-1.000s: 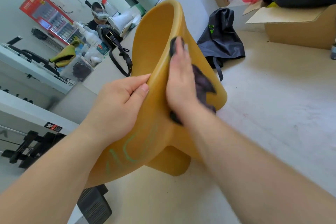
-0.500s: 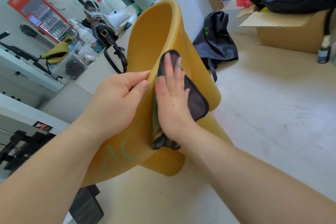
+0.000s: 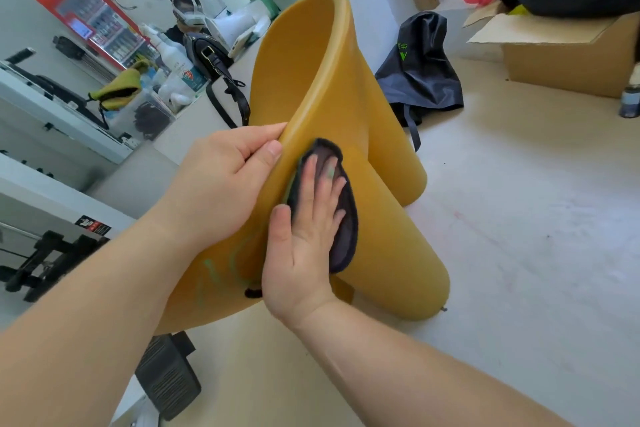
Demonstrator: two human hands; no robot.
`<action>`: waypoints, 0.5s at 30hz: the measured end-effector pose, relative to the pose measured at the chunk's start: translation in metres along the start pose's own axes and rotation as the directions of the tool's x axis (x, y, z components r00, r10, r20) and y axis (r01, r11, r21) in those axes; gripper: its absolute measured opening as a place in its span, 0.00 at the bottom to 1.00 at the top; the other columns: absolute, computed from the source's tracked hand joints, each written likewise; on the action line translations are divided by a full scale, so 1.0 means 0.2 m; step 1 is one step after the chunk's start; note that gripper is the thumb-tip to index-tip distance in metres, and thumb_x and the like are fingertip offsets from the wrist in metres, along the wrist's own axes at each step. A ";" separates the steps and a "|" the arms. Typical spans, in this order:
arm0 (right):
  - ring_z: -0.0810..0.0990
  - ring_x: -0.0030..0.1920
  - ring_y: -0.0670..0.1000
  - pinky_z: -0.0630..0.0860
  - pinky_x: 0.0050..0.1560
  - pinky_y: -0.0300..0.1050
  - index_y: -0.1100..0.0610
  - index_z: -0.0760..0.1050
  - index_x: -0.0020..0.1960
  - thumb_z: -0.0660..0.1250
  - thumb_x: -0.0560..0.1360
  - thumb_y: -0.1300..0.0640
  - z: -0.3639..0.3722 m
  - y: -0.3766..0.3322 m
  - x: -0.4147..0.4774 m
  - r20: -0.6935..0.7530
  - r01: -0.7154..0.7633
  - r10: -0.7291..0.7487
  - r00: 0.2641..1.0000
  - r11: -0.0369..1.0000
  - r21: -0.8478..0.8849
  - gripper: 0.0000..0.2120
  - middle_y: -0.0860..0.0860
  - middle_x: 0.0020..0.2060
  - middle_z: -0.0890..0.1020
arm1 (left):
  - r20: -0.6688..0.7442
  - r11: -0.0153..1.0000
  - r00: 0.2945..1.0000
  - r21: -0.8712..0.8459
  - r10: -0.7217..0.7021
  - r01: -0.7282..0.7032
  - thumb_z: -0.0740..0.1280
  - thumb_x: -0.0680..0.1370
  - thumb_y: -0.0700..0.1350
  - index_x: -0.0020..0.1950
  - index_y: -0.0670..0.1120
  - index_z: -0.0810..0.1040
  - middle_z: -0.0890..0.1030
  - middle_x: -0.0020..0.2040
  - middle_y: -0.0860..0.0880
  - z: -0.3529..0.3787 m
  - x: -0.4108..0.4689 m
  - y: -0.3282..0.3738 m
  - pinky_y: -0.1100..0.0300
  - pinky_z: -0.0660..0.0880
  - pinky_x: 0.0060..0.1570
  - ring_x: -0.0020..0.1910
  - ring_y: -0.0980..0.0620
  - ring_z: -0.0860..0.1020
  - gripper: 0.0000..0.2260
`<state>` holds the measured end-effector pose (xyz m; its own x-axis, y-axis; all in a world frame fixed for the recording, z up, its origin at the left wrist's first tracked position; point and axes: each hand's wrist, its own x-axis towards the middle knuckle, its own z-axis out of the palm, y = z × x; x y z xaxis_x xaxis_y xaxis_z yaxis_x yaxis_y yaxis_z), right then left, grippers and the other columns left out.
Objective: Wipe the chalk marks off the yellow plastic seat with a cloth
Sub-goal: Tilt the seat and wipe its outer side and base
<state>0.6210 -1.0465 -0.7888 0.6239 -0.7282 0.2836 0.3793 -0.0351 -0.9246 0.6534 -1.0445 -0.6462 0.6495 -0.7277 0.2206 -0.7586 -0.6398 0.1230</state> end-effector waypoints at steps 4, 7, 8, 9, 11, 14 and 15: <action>0.41 0.82 0.49 0.37 0.80 0.62 0.34 0.45 0.80 0.37 0.76 0.30 -0.13 0.00 0.46 -0.036 -0.101 0.101 0.994 0.995 -0.002 0.32 0.41 0.83 0.45 | -0.006 1.000 1.000 -0.001 -0.006 0.006 0.60 0.84 0.47 0.70 0.54 0.77 0.80 0.62 0.59 0.00 0.00 -0.01 0.84 0.63 0.50 0.57 0.67 0.75 0.16; 0.45 0.83 0.51 0.44 0.81 0.62 0.36 0.50 0.81 0.39 0.72 0.22 -0.22 -0.01 0.70 -0.012 -0.169 0.174 0.985 0.970 0.175 0.40 0.43 0.83 0.51 | -0.004 1.000 1.000 0.024 -0.008 0.008 0.59 0.84 0.49 0.71 0.55 0.76 0.80 0.63 0.59 0.00 -0.01 -0.01 0.82 0.64 0.52 0.60 0.63 0.76 0.16; 0.45 0.83 0.51 0.43 0.81 0.61 0.37 0.49 0.81 0.39 0.72 0.23 -0.22 -0.02 0.67 -0.021 -0.151 0.156 0.988 0.977 0.147 0.40 0.43 0.83 0.50 | 0.000 1.000 1.000 0.029 0.002 -0.002 0.59 0.84 0.49 0.71 0.55 0.76 0.80 0.62 0.59 0.00 -0.01 0.00 0.81 0.65 0.52 0.59 0.62 0.76 0.16; 0.44 0.83 0.50 0.42 0.81 0.60 0.37 0.48 0.82 0.39 0.74 0.26 -0.20 -0.01 0.61 -0.047 -0.119 0.123 0.991 0.989 0.083 0.38 0.43 0.83 0.49 | 0.002 0.999 1.000 0.030 0.014 -0.014 0.59 0.84 0.48 0.71 0.55 0.76 0.81 0.62 0.59 0.00 -0.01 -0.01 0.81 0.65 0.52 0.59 0.62 0.77 0.16; 0.42 0.82 0.46 0.38 0.80 0.57 0.36 0.44 0.81 0.40 0.77 0.32 -0.10 -0.02 0.37 -0.085 -0.062 0.063 0.994 0.998 0.024 0.33 0.40 0.83 0.47 | -0.006 0.999 1.000 0.039 0.029 -0.029 0.59 0.84 0.48 0.70 0.53 0.76 0.81 0.62 0.58 0.00 -0.02 -0.02 0.82 0.64 0.52 0.58 0.63 0.77 0.16; 0.34 0.81 0.45 0.35 0.80 0.53 0.33 0.34 0.78 0.42 0.80 0.35 0.07 -0.03 -0.03 -0.052 0.018 -0.016 0.999 0.999 0.028 0.29 0.38 0.81 0.38 | -0.010 0.999 1.000 0.025 0.027 -0.026 0.60 0.84 0.47 0.70 0.53 0.77 0.81 0.61 0.58 -0.02 -0.06 -0.05 0.83 0.64 0.51 0.57 0.65 0.76 0.16; 0.33 0.81 0.47 0.34 0.79 0.52 0.33 0.33 0.79 0.40 0.81 0.32 0.10 -0.01 -0.11 -0.043 0.026 -0.025 0.999 0.999 0.020 0.29 0.38 0.81 0.37 | -0.010 0.999 1.000 0.026 0.027 -0.027 0.59 0.84 0.48 0.71 0.53 0.76 0.81 0.61 0.58 -0.02 -0.07 -0.06 0.82 0.64 0.51 0.57 0.65 0.76 0.16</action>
<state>0.6196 -1.0159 -0.7877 0.5843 -0.7557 0.2958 0.4091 -0.0404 -0.9116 0.6532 -1.0263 -0.6474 0.6281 -0.7424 0.2331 -0.7742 -0.6262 0.0917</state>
